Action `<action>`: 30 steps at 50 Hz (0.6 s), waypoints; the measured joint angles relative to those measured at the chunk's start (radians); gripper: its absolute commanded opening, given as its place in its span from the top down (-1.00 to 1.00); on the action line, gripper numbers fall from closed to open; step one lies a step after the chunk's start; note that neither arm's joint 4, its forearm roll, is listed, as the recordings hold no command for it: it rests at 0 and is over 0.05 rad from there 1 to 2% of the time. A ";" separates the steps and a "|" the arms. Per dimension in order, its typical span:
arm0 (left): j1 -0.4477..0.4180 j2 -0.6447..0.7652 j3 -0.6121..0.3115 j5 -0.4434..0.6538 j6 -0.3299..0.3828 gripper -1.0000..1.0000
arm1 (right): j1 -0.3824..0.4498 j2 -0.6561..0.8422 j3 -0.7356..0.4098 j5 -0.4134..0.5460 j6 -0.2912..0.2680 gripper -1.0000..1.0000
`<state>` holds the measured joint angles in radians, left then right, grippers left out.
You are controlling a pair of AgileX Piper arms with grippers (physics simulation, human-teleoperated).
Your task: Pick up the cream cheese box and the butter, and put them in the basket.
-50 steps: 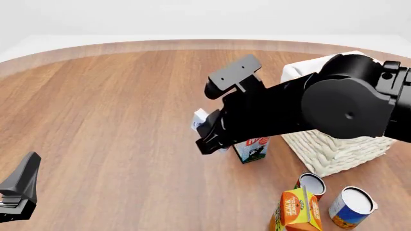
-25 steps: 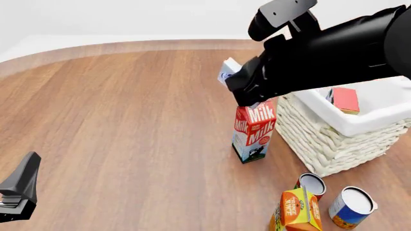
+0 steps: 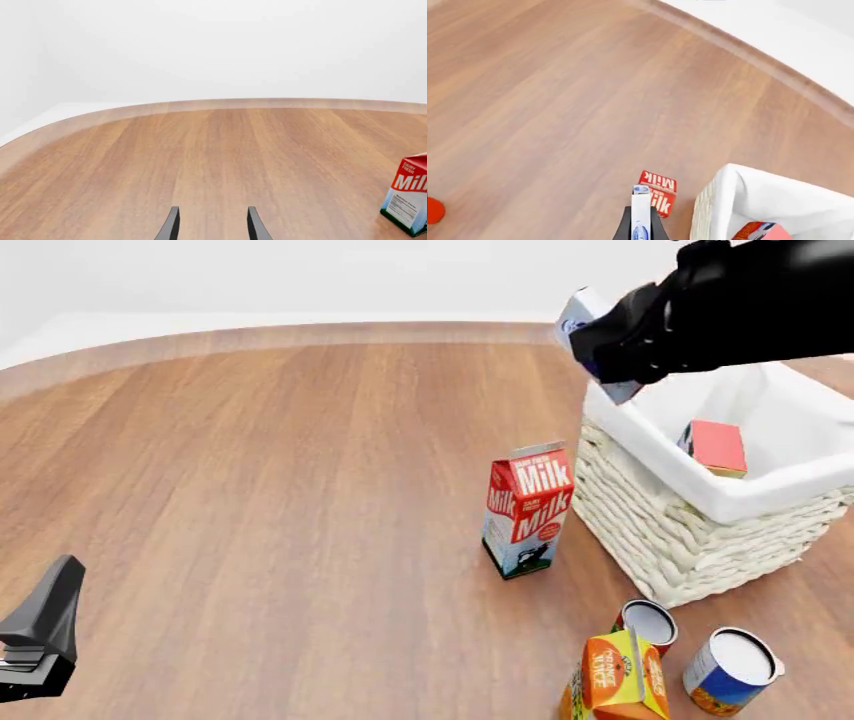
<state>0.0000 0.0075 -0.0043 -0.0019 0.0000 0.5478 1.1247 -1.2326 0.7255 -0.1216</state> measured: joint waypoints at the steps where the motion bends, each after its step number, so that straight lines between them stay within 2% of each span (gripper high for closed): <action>1: 0.000 0.000 0.000 0.000 0.000 -1.00 | -0.009 -0.004 0.000 0.000 0.000 1.00; 16: 0.000 0.000 0.000 0.000 0.000 -1.00 | -0.148 -0.053 0.008 0.009 -0.009 1.00; 30: 0.000 0.000 0.000 0.000 0.000 -1.00 | -0.276 -0.072 0.013 0.010 0.023 1.00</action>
<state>0.0000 0.0075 -0.0043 -0.0019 0.0000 0.2719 1.0529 -1.2196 0.7351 -0.0984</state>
